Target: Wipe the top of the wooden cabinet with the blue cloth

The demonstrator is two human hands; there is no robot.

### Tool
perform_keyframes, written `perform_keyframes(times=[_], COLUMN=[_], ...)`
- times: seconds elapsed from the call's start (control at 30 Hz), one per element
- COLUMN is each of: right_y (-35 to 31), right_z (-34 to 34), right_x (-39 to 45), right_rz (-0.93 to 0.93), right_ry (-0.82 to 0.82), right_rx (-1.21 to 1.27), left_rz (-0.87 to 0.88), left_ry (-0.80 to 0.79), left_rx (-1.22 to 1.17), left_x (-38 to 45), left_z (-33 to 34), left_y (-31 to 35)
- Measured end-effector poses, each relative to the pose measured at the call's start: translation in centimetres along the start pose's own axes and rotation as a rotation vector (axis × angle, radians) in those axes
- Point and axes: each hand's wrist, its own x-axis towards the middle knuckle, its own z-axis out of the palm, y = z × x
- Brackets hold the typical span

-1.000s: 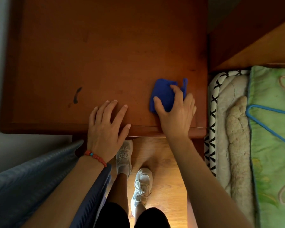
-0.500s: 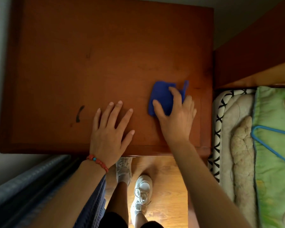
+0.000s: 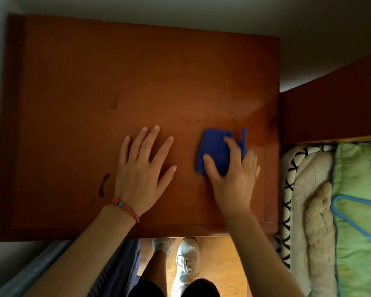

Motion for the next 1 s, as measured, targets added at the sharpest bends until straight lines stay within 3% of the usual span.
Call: perform_keyframes(times=[0.1,0.33,0.53,0.8,1.0], right_y=[0.3,-2.0,-0.9,-3.4,-1.7], right_z=[-0.4,1.3,0.3,1.9,0.3], right_x=[-1.3,11.1,4.5,15.3,9.6], right_rz=[0.017,-0.001,-0.031,-0.045,-0.079], right_ry=[-0.037,-0.014,-0.052,-0.063,-0.127], right_rx=[-0.018,0.003,-0.032,0.024,-0.04], left_rz=[-0.002,-0.013,-0.035,-0.108,-0.121], left_ry=[-0.016,-0.02,-0.043,-0.043,-0.069], left_rx=[0.003,-0.001,-0.008,0.016,0.011], left_x=[2.2,2.9,3.0,6.6,7.5], left_z=[0.1,0.3,-0.1,-1.1,-0.9], left_y=[-0.4,-0.4,-0.2,-1.5,-1.9])
